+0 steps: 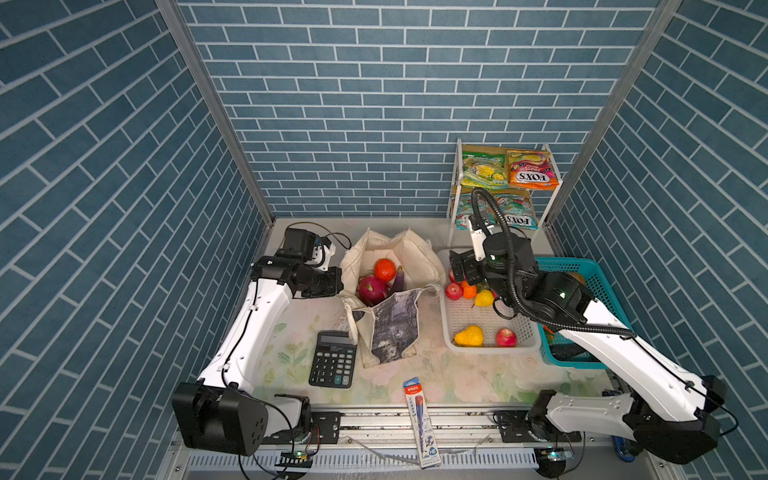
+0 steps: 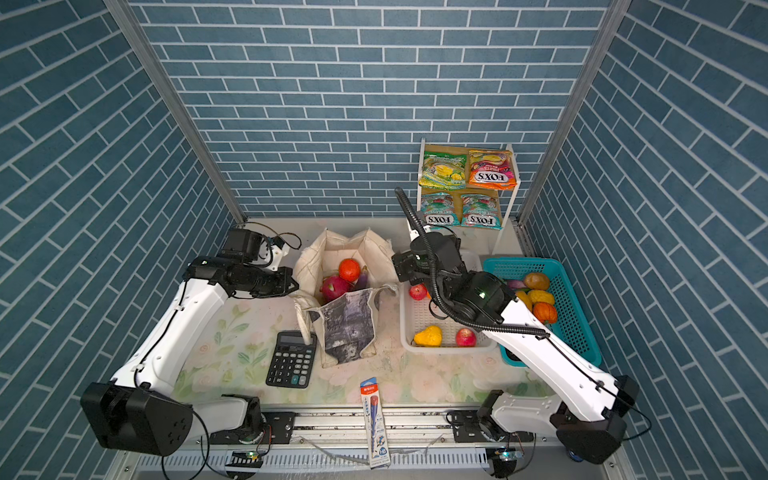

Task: Place the food into the grocery bag and tie it
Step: 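Lift the right gripper out of the bag and move over the teal basket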

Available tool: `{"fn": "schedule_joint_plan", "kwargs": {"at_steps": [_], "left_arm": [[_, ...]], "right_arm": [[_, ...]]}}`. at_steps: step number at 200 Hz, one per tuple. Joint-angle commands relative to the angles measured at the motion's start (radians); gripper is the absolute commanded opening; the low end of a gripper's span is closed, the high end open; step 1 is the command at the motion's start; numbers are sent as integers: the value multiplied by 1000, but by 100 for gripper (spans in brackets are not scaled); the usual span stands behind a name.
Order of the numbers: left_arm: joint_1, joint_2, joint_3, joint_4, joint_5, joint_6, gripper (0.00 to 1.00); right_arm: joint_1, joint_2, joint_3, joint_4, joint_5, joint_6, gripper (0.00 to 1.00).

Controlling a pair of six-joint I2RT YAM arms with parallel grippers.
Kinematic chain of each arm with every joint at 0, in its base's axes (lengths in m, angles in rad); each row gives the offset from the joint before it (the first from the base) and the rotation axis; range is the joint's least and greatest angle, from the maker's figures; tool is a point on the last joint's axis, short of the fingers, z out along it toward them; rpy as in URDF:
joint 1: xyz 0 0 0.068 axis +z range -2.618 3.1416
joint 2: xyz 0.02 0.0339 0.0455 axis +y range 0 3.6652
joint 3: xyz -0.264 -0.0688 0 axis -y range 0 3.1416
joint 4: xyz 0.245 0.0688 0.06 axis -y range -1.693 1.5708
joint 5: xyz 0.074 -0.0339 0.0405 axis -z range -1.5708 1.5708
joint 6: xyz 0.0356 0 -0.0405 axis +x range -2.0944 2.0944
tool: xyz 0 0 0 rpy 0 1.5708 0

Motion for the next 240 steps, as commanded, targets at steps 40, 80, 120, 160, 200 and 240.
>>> {"fn": "schedule_joint_plan", "kwargs": {"at_steps": [40, 80, 120, 160, 200, 240], "left_arm": [[2, -20, 18, -28, -12, -1, 0], [1, -15, 18, -32, -13, 2, 0], [1, -8, 32, -47, -24, 8, 0], [1, -4, 40, -54, -27, 8, 0], [0, 1, 39, -54, -35, 8, 0], [-1, 52, 79, -49, -22, 4, 0]], "right_arm": [[-461, -33, -138, -265, 90, 304, 98], [-737, 27, -167, -374, -170, 515, 94], [-862, 67, -172, -361, -296, 569, 93], [-948, 37, -240, -275, -284, 631, 91], [-1004, 59, -253, -247, -236, 651, 91], [-1062, 104, -278, -197, -229, 647, 90]]}}
